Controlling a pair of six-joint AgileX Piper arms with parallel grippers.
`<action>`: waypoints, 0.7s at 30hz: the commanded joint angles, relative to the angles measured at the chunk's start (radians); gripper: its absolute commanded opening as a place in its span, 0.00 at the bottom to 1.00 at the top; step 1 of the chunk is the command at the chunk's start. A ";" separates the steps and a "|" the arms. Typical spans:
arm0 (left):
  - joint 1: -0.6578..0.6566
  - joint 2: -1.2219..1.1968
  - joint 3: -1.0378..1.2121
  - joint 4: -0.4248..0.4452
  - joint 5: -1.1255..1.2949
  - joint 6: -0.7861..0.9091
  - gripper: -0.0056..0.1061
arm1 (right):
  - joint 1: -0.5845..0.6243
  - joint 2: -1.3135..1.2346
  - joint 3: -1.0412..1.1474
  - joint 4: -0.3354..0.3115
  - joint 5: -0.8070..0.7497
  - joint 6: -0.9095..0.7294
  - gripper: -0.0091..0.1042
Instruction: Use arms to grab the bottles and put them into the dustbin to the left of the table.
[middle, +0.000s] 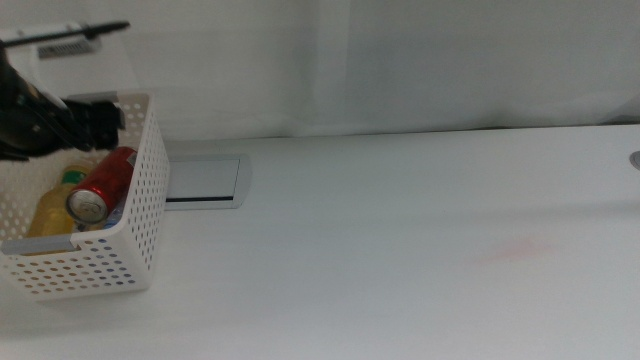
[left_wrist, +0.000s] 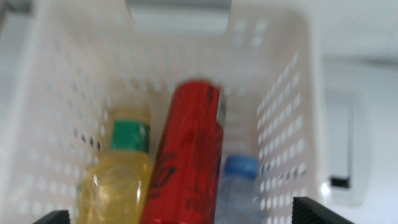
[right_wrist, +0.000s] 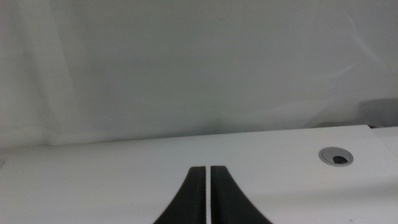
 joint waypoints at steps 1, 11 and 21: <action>-0.001 -0.073 -0.007 -0.009 -0.017 -0.010 0.88 | -0.010 -0.002 0.005 -0.016 -0.022 -0.004 0.06; -0.001 -0.450 -0.007 -0.009 -0.018 0.009 0.88 | -0.010 -0.002 0.005 -0.018 -0.026 -0.004 0.06; -0.001 -0.919 0.191 -0.026 -0.120 0.125 0.88 | -0.010 -0.002 0.005 -0.018 -0.026 -0.004 0.06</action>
